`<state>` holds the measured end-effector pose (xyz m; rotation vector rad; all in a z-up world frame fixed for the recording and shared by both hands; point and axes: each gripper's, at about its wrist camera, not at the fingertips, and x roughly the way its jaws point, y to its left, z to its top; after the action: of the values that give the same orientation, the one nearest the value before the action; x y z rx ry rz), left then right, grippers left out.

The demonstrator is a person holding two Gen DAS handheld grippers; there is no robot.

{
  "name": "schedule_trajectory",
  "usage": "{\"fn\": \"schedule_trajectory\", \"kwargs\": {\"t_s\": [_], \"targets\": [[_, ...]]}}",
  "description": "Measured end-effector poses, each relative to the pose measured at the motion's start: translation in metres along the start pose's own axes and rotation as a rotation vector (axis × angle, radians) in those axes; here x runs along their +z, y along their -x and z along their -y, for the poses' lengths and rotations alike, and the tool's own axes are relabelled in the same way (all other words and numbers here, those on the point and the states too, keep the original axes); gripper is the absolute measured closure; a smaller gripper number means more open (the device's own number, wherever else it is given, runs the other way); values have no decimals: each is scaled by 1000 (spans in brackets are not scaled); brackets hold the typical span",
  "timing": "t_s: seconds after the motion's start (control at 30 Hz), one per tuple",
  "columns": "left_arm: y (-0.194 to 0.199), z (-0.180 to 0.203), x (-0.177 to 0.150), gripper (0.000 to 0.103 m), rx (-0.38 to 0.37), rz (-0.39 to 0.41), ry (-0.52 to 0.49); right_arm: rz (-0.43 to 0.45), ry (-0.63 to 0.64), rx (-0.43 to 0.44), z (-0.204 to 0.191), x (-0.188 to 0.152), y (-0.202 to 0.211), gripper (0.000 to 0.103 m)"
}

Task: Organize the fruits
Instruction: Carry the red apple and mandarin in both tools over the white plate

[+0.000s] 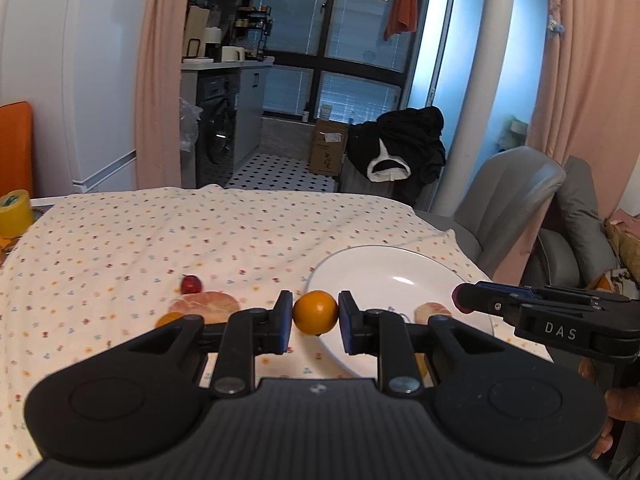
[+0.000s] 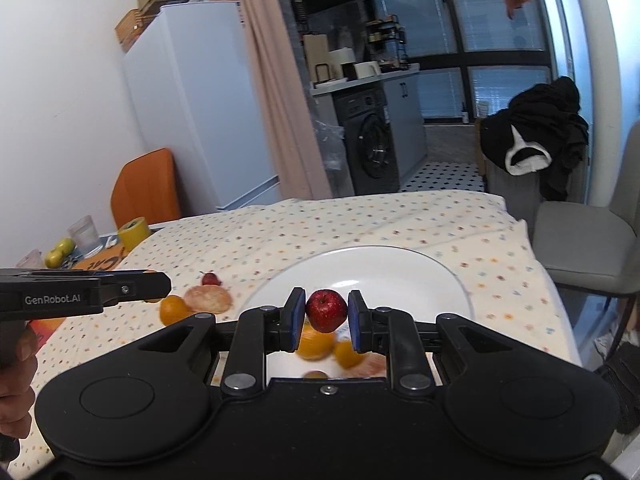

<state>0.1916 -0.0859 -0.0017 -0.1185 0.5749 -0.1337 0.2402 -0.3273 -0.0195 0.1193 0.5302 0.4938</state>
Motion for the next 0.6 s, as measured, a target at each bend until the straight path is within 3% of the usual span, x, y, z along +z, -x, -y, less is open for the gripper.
{"fn": "schedule_trajectory", "kwargs": {"t_s": [0.6], "targets": [[-39, 34, -10, 80, -9, -72, -40, -29, -55, 21, 33, -13, -13, 82]]}}
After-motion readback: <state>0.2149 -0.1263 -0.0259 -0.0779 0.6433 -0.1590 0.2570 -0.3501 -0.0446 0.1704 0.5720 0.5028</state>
